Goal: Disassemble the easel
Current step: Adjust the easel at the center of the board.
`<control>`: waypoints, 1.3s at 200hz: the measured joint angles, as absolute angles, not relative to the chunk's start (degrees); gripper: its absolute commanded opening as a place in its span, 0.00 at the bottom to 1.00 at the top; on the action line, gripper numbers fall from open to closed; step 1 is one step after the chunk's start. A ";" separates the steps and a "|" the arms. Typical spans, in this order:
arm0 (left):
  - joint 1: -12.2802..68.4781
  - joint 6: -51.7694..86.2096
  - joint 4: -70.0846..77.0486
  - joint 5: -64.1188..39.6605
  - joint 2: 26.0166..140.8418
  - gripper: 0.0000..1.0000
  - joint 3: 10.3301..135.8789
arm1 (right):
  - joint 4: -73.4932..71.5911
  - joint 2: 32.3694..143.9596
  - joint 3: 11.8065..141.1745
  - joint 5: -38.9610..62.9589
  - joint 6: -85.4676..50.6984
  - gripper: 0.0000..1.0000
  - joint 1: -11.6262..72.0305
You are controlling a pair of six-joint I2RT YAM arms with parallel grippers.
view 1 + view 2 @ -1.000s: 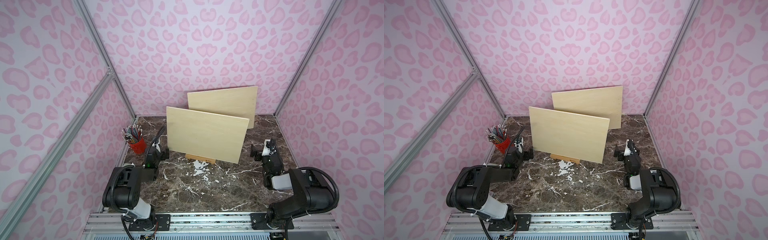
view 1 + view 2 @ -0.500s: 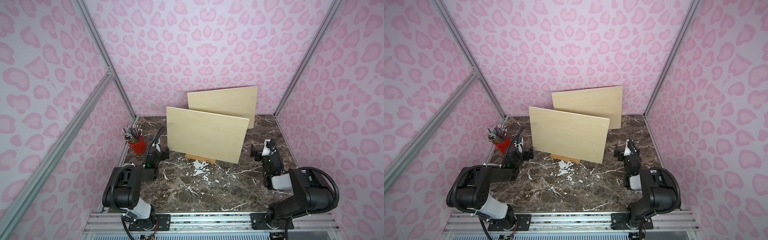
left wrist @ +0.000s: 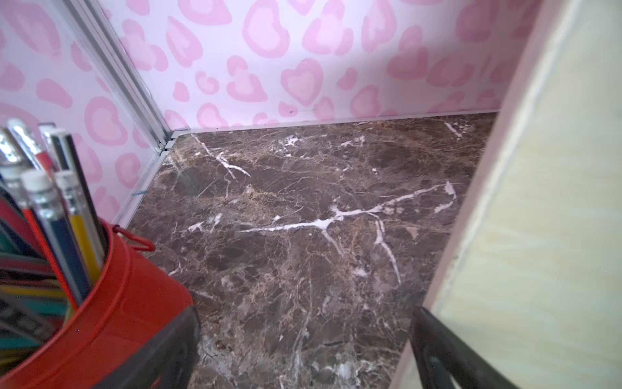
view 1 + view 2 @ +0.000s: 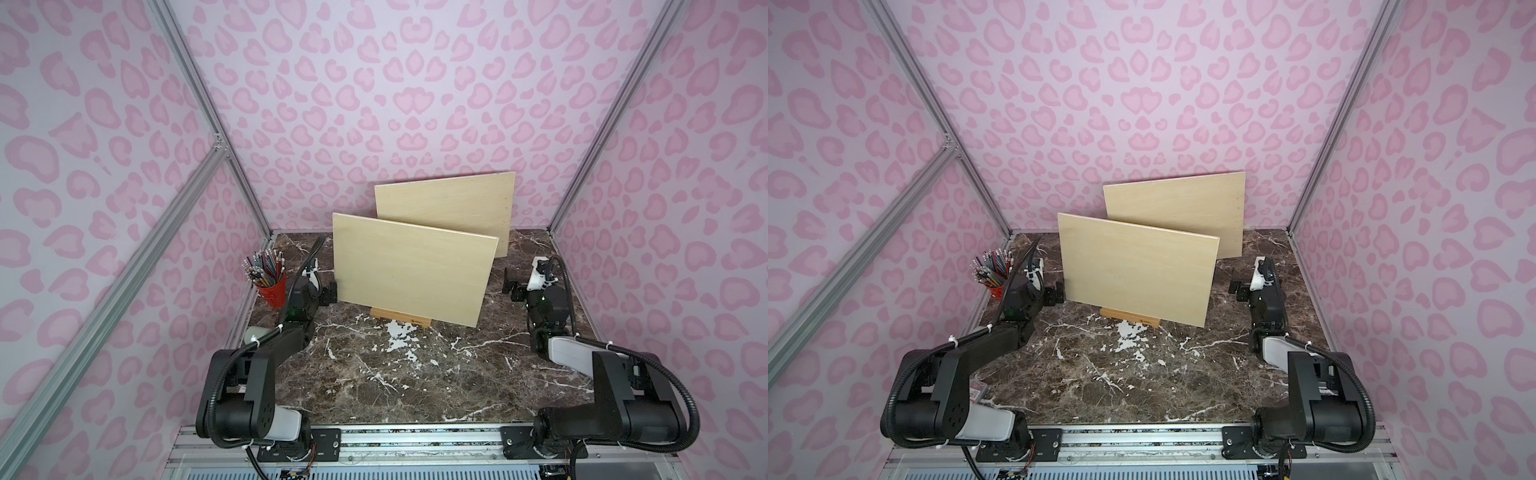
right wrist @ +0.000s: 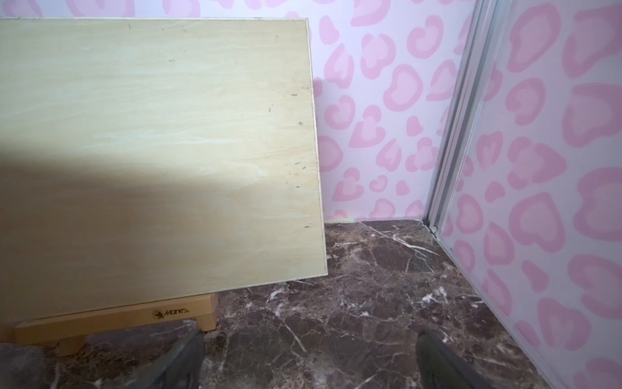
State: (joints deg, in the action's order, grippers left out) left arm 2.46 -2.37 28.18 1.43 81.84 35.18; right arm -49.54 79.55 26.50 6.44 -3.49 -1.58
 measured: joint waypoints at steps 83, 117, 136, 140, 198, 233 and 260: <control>2.63 1.17 -1.17 -2.04 70.50 0.95 40.93 | -6.85 49.12 30.50 10.31 -9.98 0.97 2.46; 3.42 3.07 -6.46 -4.25 68.10 0.95 41.50 | 0.78 38.74 26.13 13.78 -13.89 0.94 7.68; 4.34 3.42 -8.23 -5.41 67.20 0.95 41.47 | 1.78 39.77 24.10 14.79 -15.73 0.94 13.98; 4.60 3.44 -8.49 -5.74 67.02 0.95 41.45 | 1.78 40.36 23.86 14.76 -15.92 0.94 15.25; 6.26 4.01 -10.63 -7.29 66.08 0.96 41.45 | -4.64 48.80 20.93 12.43 -15.53 0.96 19.77; 6.87 4.45 -10.66 -8.73 65.63 0.96 41.45 | -10.52 54.57 21.76 10.28 -13.85 0.96 18.17; 6.87 4.45 -10.76 -9.04 64.62 0.97 41.45 | -14.26 58.48 22.76 10.07 -12.82 0.96 16.60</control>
State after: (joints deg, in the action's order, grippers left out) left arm 6.87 4.45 -10.76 -9.04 64.62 41.45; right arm -14.26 58.48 22.76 10.07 -12.82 16.60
